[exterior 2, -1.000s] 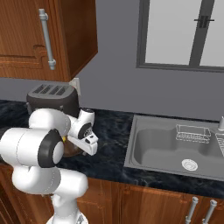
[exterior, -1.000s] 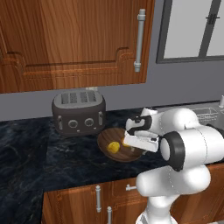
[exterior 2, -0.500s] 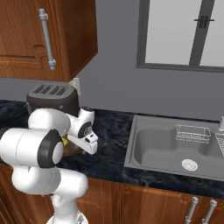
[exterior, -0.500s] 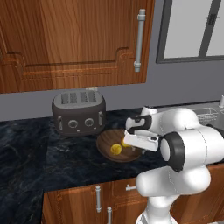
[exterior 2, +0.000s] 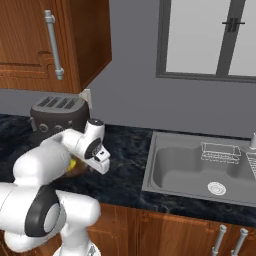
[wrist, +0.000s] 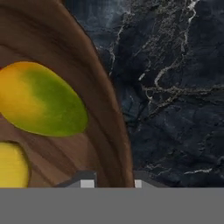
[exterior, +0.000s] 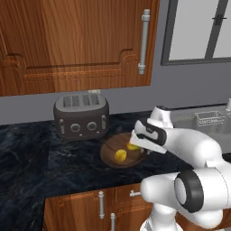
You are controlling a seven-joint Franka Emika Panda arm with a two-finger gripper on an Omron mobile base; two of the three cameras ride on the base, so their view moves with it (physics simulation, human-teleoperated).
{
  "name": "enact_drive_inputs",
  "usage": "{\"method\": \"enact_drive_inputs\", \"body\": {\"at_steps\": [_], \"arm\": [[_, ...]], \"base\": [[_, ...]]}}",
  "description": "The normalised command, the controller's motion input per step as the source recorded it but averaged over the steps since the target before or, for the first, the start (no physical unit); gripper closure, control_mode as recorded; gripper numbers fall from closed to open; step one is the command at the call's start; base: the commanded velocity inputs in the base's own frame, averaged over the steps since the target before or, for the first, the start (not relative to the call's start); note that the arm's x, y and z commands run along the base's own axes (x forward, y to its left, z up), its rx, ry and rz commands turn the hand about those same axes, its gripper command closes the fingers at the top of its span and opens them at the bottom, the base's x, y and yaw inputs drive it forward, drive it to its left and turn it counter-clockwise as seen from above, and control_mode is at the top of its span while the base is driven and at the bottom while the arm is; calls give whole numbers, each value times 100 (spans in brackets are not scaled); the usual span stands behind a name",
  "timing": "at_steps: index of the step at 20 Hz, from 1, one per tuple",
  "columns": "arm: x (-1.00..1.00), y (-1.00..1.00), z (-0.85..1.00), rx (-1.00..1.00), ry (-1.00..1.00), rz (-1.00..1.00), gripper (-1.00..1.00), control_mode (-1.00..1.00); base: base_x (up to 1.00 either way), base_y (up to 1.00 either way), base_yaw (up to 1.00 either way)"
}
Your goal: Dump the lemon and mango from the bowl so the bowl can be washed. Place the bowl in the sink after clearing the leftovers.
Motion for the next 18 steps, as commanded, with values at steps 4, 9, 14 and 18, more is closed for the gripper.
{"method": "enact_drive_inputs", "body": {"at_steps": [4,9,14,18], "arm": [[-44,-3,47,0,-20,-2,100,-100],[-38,-2,66,0,-18,-6,100,-100],[-37,-12,83,9,-7,-17,100,-100],[-24,-20,94,13,0,-26,100,-100]], "base": [[0,0,0],[0,0,0],[0,0,0],[0,0,0]]}}
